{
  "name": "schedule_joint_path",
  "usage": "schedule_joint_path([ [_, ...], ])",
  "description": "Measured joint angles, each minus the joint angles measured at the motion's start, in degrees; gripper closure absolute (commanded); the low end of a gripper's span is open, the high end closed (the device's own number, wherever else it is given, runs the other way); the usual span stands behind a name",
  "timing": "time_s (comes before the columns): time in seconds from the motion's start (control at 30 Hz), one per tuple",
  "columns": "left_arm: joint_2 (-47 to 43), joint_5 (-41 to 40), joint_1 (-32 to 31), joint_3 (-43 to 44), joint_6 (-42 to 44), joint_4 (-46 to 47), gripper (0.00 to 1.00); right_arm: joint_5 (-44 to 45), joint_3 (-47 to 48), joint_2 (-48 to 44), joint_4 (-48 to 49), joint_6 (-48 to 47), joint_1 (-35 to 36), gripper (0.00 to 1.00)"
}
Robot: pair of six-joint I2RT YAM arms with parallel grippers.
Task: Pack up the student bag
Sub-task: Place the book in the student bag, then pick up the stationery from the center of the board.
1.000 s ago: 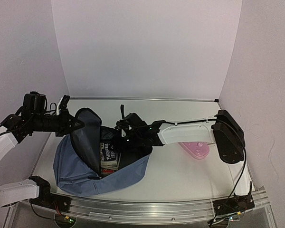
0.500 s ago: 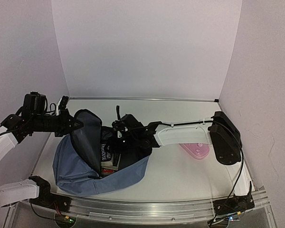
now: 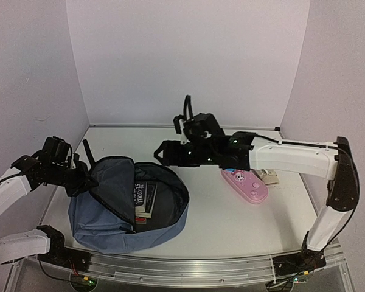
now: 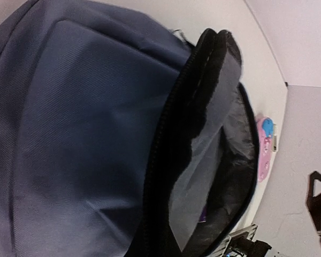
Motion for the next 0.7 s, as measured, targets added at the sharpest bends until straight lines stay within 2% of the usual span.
schedule_joint_path([
  [0.07,-0.30,-1.59,0.00,-1.36,-2.38,-1.24,0.95,0.86,-2.42,-3.25,-0.25,-0.37,-2.59,0.27],
  [0.17,-2.27,-2.99,-0.02,-3.33,-5.24,-1.62,0.70,0.81,-6.81,-6.37,-0.53,-0.59,-7.43,0.26],
  [0.23,-4.16,-4.39,0.00,-4.12,-6.67,-2.39,0.44,0.82,-9.94,-7.67,-1.31,-0.80,-10.69,0.23],
  [0.27,-4.98,-5.03,0.00,-4.35,-7.39,-2.81,0.34,0.87,-11.45,-8.20,-1.80,-0.94,-12.20,0.22],
  [0.37,-6.17,-6.68,0.00,-4.29,-8.37,-4.14,0.16,0.21,-16.28,-10.24,-3.13,-1.47,-17.18,0.20],
  [0.5,-6.10,-10.20,0.00,-0.41,-7.08,-8.41,0.02,-2.29,-22.06,-13.89,-3.85,-2.63,-24.75,0.14],
  [0.7,-6.05,-16.37,0.00,12.84,-2.79,-11.93,0.00,-4.74,-26.58,-14.91,-4.19,-5.40,-38.11,0.13],
])
